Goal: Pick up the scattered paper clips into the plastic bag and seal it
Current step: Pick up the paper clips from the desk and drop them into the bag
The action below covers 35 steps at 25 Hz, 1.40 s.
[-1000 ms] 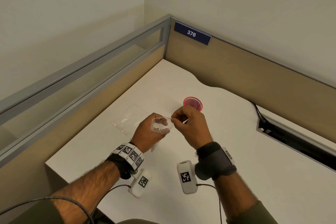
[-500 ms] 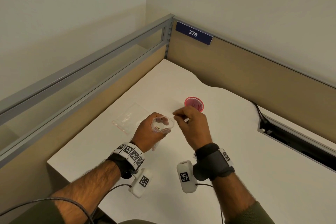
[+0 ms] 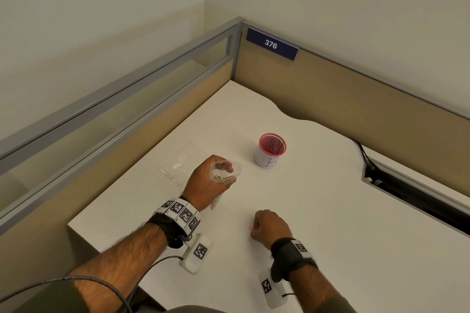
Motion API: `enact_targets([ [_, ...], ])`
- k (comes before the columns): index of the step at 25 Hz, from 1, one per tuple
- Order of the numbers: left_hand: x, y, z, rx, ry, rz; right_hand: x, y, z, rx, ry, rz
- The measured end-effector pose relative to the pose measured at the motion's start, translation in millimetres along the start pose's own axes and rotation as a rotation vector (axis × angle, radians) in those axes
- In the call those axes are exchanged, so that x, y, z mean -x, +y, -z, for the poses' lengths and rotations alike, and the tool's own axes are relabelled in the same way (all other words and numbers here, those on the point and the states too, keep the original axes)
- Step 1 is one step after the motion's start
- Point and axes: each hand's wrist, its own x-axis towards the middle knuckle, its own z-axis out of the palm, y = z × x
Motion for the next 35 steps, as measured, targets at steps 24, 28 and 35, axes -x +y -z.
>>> enact_targets([
  [24, -2, 2, 3, -0.004, -0.017, -0.007, 3, -7, -9, 0.049, 0.048, 0.097],
  [28, 2, -4, 5, -0.033, -0.019, 0.009, 14, -1, 0, -0.136, 0.193, 0.122],
  [35, 14, -11, -6, -0.083, -0.06, 0.003, 53, -44, 85, -0.545, 0.618, 0.317],
])
